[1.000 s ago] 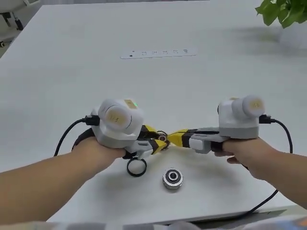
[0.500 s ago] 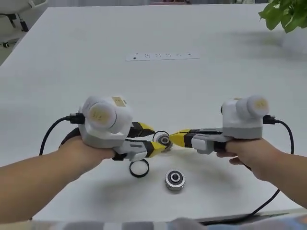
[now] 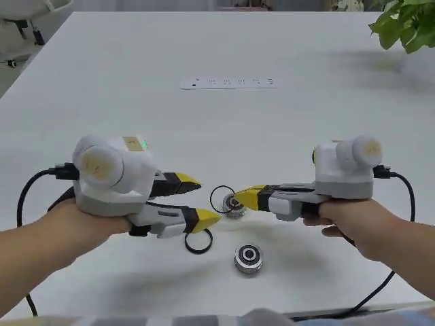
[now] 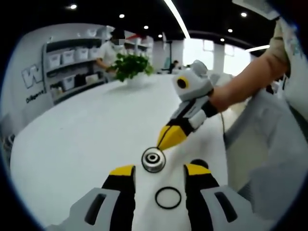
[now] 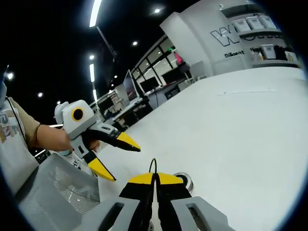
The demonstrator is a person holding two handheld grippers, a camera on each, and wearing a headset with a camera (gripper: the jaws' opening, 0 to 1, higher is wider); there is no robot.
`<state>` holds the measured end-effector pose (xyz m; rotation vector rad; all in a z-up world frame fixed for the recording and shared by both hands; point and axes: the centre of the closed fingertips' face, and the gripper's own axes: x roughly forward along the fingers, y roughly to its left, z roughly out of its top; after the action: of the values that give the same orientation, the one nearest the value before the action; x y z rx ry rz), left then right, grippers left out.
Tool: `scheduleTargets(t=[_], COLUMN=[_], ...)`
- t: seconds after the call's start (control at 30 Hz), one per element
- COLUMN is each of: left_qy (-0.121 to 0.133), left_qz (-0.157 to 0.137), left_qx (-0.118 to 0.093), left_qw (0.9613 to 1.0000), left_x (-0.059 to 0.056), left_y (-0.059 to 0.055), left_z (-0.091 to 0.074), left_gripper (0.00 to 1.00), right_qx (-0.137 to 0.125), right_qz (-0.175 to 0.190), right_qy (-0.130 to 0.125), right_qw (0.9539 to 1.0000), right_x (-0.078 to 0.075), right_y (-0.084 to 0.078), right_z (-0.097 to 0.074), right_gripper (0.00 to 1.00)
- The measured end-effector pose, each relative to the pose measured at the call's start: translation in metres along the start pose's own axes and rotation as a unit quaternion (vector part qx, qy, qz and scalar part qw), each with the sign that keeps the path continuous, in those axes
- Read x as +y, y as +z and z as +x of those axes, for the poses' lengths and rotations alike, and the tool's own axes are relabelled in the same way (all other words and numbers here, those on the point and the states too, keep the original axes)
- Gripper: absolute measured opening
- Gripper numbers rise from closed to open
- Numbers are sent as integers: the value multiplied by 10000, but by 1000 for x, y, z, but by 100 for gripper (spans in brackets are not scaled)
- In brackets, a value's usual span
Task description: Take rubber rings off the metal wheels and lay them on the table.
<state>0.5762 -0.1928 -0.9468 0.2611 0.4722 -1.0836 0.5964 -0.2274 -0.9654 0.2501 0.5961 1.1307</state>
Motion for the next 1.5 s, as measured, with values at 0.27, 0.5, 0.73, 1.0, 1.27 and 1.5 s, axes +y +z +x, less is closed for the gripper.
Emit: scheduleTargets(t=[0.27,0.5,0.73,1.0,1.27,1.5], left_qy=[81,150,238,292,309,328], left_qz=[-122,-148,-300,-393,-425,-472], left_qx=[-135,-192,-279,-275,-263,-263], left_qw=[9998,9996,9989,9984,9983,9980], left_x=[-3,-8,-7,-8,-10,-10], left_y=[-1,-4,-6,-10,-14,-18], left_z=[-24,-42,-53,-62,-66,-68], left_gripper=[47,54,60,64,64,64], right_qx=[26,194,363,569,792,917], right_qz=[-20,2,32,176,304,458], right_qy=[213,356,477,594,622,582], right_qw=[9998,9992,9982,9965,9945,9930], right_x=[16,27,36,46,46,40], right_y=[2,-4,-11,-22,-36,-44], right_z=[5,12,20,27,31,32], right_gripper=[0,0,0,0,0,0])
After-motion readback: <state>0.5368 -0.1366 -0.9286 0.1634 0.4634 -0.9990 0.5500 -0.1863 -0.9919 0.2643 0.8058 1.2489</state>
